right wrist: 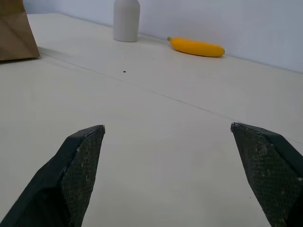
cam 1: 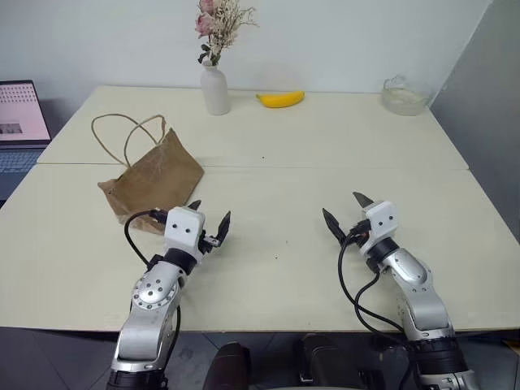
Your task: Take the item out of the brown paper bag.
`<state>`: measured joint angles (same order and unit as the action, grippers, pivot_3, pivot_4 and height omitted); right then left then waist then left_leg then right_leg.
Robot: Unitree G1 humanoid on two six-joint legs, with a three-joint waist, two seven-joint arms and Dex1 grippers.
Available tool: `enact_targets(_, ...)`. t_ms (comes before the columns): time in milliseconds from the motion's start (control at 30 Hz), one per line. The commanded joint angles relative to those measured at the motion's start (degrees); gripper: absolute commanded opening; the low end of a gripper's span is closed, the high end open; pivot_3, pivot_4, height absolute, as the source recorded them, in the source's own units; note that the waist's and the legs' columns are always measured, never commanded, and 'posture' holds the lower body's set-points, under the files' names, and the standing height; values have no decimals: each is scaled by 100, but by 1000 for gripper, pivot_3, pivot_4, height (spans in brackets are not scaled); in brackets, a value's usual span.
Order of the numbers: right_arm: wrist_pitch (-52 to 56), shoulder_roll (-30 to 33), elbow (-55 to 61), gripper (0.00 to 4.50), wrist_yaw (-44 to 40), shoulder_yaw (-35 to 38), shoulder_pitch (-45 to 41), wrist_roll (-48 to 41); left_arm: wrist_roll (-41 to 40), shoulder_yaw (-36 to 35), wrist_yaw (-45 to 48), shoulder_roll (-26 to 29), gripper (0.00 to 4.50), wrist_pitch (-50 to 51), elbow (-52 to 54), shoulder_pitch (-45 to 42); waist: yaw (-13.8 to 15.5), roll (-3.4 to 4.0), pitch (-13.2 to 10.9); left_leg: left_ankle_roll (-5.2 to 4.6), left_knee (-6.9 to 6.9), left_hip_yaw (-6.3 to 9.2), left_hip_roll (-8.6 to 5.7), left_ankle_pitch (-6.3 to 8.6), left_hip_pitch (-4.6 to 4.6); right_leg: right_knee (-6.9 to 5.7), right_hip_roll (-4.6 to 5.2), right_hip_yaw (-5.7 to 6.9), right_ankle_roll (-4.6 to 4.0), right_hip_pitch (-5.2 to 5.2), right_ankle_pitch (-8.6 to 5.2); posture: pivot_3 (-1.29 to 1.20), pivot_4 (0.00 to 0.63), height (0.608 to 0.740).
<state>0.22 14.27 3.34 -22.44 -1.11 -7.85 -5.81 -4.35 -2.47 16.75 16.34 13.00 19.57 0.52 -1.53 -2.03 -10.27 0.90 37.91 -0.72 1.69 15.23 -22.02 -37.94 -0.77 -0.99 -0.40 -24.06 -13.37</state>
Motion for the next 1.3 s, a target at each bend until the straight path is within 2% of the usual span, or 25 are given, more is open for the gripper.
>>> enact_targets(33,-168,-31,116,4500,24,64,-41,-63,-97,8,119,42,3730,-174,227,-22,0,0,0,0,0,0,0,0,0,0,0,0,0,0,0,0,150,740)
enact_targets(433,-22,34,117,4500,-28,17,2,-11,117,211,265,181,3730,-162,239,15,0,0,0,0,0,0,0,0,0,0,0,-1,0,0,0,0,150,740)
enact_targets(633,276,90,528,4500,-444,-215,-45,-288,-102,-74,290,300,3730,18,588,-20,-1,1,-1,0,-1,0,1,0,0,1,0,-1,-1,0,0,0,150,740)
enact_targets(767,914,214,1164,4500,-978,-338,-335,-866,-424,-659,449,640,3730,210,1156,209,-32,6,-4,0,-4,2,7,0,-1,1,-2,1,-1,-4,-1,0,150,740)
enact_targets(900,1785,518,1704,4500,-1633,-407,-865,-1676,-1162,-1717,506,949,3730,733,1713,312,-20,7,-6,0,-2,6,8,0,0,0,-2,7,-2,-3,-1,0,150,740)
enact_targets(1000,2107,658,1751,4500,-1885,-453,-1199,-1934,-2267,-2611,702,1289,3730,1577,1850,317,-18,6,-5,0,-3,13,8,0,1,1,-2,13,-3,-1,-2,0,150,740)
enact_targets(1067,2163,685,1719,4500,-1939,-468,-1307,-1970,-2850,-3118,780,1598,3730,2075,1707,231,-14,6,-6,0,-3,14,7,0,1,3,-3,15,-5,-1,-3,0,150,740)
enact_targets(1167,2144,663,1630,4500,-2070,-508,-1458,-1991,-3407,-3989,1180,2460,3730,2638,953,83,-9,1,-10,0,-2,16,5,0,-2,5,-3,17,-7,-2,-5,0,150,740)
enact_targets(1300,2110,648,1581,4500,-2218,-559,-1556,-1987,-3499,-4189,1808,3229,3730,2835,302,218,-23,6,-14,0,-6,11,4,0,1,6,-3,13,-34,-5,-21,0,150,740)
